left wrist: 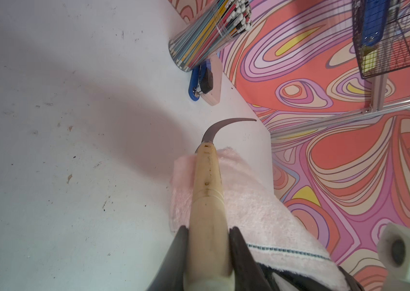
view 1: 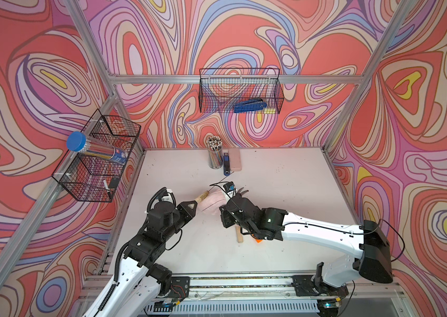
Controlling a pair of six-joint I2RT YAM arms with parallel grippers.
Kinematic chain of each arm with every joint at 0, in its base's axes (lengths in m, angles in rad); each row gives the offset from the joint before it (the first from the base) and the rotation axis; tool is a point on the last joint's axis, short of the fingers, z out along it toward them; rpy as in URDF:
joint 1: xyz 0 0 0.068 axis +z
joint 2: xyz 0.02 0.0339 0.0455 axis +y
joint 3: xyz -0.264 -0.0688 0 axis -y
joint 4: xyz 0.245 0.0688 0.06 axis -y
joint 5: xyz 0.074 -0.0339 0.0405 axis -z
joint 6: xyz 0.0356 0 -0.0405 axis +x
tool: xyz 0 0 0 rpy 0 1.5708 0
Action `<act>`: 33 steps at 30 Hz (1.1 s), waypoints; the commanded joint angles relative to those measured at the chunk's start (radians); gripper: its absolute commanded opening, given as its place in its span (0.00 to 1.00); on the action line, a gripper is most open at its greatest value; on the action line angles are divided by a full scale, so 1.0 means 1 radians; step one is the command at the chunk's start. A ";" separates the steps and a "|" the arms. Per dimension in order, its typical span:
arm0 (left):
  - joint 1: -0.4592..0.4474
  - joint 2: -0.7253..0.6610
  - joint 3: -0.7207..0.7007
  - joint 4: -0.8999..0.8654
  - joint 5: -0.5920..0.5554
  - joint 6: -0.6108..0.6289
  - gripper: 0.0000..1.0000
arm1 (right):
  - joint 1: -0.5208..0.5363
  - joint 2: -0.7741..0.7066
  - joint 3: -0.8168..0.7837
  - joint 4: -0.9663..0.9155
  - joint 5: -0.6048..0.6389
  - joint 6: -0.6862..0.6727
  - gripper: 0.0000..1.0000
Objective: Wipe small sickles with rags
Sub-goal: Adjust the small sickle.
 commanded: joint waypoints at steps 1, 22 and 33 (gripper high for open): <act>0.002 0.009 -0.017 0.044 0.121 -0.024 0.00 | -0.039 0.072 0.062 0.037 0.036 -0.013 0.00; 0.004 0.116 -0.022 0.178 0.215 0.056 0.00 | -0.169 0.444 0.397 0.121 -0.266 -0.043 0.00; 0.009 0.138 -0.098 0.382 0.267 0.055 0.00 | -0.163 0.339 0.287 0.179 -0.243 -0.045 0.00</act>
